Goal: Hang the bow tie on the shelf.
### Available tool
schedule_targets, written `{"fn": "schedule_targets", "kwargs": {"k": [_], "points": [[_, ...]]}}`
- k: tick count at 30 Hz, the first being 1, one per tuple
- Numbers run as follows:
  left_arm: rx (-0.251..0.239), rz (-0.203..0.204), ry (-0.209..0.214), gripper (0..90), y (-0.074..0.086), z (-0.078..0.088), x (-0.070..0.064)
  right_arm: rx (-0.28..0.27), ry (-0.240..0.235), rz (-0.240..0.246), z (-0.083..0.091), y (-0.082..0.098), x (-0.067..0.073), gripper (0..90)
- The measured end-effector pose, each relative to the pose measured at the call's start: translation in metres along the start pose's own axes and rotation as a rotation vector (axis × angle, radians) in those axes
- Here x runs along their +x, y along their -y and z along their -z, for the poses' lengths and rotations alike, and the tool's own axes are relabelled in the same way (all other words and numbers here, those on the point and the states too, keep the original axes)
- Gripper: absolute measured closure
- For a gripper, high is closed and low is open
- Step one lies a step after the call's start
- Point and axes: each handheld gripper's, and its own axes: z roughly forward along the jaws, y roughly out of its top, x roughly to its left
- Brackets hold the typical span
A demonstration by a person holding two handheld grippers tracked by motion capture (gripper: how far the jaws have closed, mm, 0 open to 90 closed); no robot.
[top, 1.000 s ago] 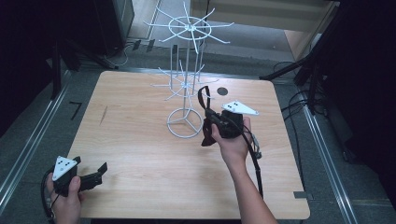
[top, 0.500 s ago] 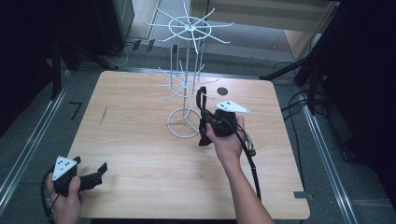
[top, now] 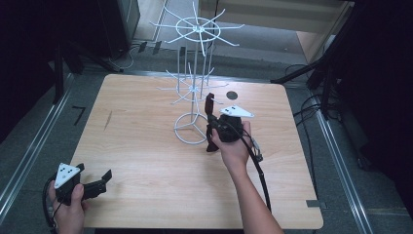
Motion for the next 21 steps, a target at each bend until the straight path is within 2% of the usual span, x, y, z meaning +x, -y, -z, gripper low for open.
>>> {"fn": "schedule_targets", "kwargs": {"k": [4,7,10,12,13,17,21], "points": [[-0.001,0.001,0.001,0.1,0.000,0.000,0.000,0.002,-0.008,-0.001,0.002,0.001,-0.003,88.2],[0.000,0.001,0.001,0.1,0.000,0.000,0.000,0.008,-0.009,0.003,0.003,0.002,-0.005,83.1],[0.000,0.001,0.001,0.1,0.000,0.000,0.000,0.014,-0.025,-0.003,0.005,0.003,-0.008,69.6],[0.000,0.000,0.001,0.1,0.000,0.000,0.000,0.034,-0.018,0.025,0.007,0.005,-0.008,56.5],[0.000,0.000,0.001,0.1,0.000,0.000,0.000,0.039,-0.005,0.036,0.008,0.005,-0.008,56.5],[0.002,-0.001,0.001,0.1,0.000,0.000,0.000,0.046,0.003,0.047,0.013,0.007,-0.009,42.7],[0.001,-0.003,-0.001,0.2,0.000,0.000,0.000,0.059,0.020,0.047,0.019,0.010,-0.014,34.0]]}}
